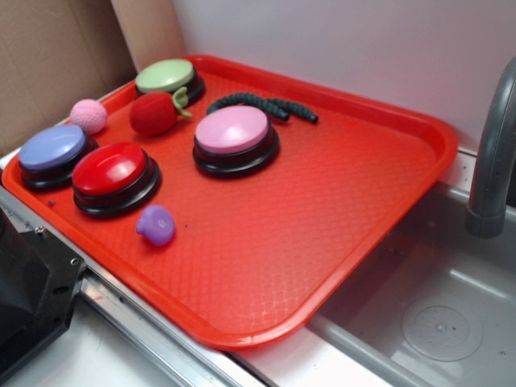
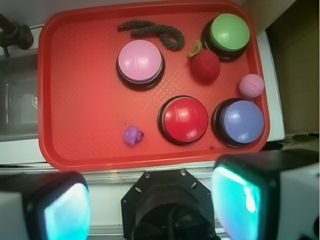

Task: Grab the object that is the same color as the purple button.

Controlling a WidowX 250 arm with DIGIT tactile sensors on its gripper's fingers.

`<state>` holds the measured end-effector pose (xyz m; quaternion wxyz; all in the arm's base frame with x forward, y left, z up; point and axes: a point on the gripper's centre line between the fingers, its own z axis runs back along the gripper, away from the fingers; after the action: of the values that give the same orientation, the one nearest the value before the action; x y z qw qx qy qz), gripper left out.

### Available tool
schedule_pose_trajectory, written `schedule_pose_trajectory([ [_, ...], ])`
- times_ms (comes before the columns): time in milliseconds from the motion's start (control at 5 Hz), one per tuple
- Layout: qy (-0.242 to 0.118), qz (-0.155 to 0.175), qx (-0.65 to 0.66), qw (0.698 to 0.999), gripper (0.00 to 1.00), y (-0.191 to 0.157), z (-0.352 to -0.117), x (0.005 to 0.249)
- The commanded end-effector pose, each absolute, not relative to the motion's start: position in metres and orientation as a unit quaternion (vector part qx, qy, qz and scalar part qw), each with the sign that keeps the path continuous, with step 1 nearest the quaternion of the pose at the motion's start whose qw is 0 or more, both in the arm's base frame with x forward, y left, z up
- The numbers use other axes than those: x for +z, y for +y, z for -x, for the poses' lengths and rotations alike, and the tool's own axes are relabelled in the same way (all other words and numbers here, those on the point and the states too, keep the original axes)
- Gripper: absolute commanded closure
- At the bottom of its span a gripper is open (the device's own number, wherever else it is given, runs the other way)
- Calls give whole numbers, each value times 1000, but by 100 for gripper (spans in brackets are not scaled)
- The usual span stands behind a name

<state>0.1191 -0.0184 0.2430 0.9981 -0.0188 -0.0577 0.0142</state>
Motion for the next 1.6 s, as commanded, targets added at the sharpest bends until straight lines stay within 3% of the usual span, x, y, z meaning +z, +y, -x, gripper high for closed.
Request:
schedule_pose_trajectory([
  [0, -58, 19, 14, 998, 0, -18, -119, 243],
  [200, 13, 31, 101, 994, 0, 6, -130, 193],
  [600, 4, 62, 240, 969, 0, 8, -119, 98],
  [800, 4, 60, 224, 973, 0, -4, -120, 70],
  [1200, 7, 70, 151, 986, 0, -41, -132, 42],
  [1400, -2, 66, 134, 989, 0, -47, -139, 39],
])
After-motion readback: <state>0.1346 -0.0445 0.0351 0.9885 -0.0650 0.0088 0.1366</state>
